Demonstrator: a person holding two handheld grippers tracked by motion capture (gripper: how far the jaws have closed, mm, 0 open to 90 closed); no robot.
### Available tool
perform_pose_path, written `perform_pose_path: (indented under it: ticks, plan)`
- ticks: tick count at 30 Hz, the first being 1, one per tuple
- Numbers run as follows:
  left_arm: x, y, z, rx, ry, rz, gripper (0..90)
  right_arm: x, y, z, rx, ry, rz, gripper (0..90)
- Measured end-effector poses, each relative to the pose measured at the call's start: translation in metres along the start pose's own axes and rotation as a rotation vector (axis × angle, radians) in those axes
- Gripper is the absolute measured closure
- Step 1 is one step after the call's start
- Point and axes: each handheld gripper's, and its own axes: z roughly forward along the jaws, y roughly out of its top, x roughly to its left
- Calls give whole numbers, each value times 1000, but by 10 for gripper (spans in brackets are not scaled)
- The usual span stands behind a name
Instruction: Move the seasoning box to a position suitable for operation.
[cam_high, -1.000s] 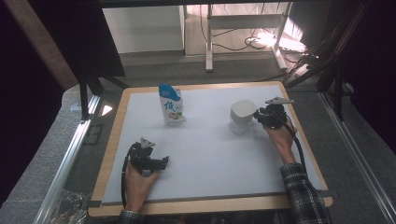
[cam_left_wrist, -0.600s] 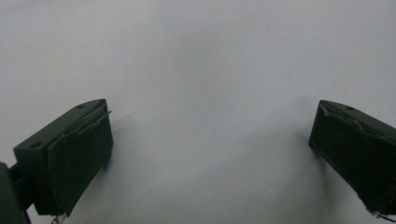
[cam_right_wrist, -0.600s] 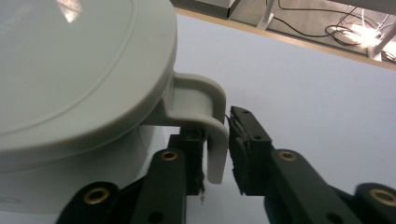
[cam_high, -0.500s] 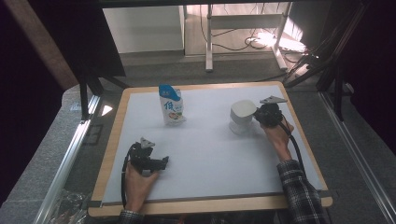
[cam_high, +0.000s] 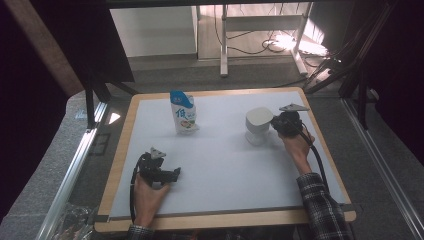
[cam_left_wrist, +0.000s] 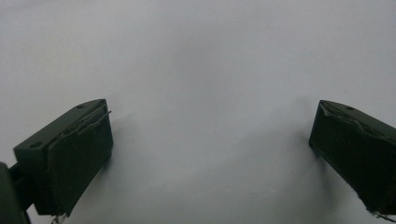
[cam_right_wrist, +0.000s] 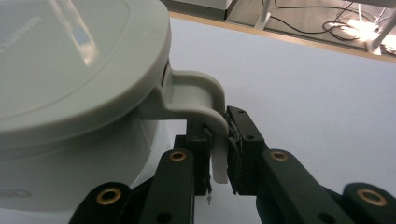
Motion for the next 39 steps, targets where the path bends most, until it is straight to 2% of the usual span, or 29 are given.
perform_pose_path:
  ticks: [5, 15, 24, 31, 35, 39]
  plan:
    - [0, 0, 0, 0, 0, 0, 0, 4, 1, -5, -3, 17, 21, 799]
    - [0, 0, 0, 1, 0, 0, 0, 18, -1, -23, -68, 38, 37, 800]
    - [0, 0, 0, 1, 0, 0, 0, 27, -14, -40, -80, 62, 67, 801]
    - [0, 0, 0, -1, 1, -2, 0, 34, -27, -53, -76, 57, 72, 801]
    - [0, 0, 0, -1, 1, -2, 0, 43, -34, -61, -80, 57, 68, 800]
    - [0, 0, 0, -1, 0, -3, 0, 52, -39, -69, -85, 80, 73, 800]
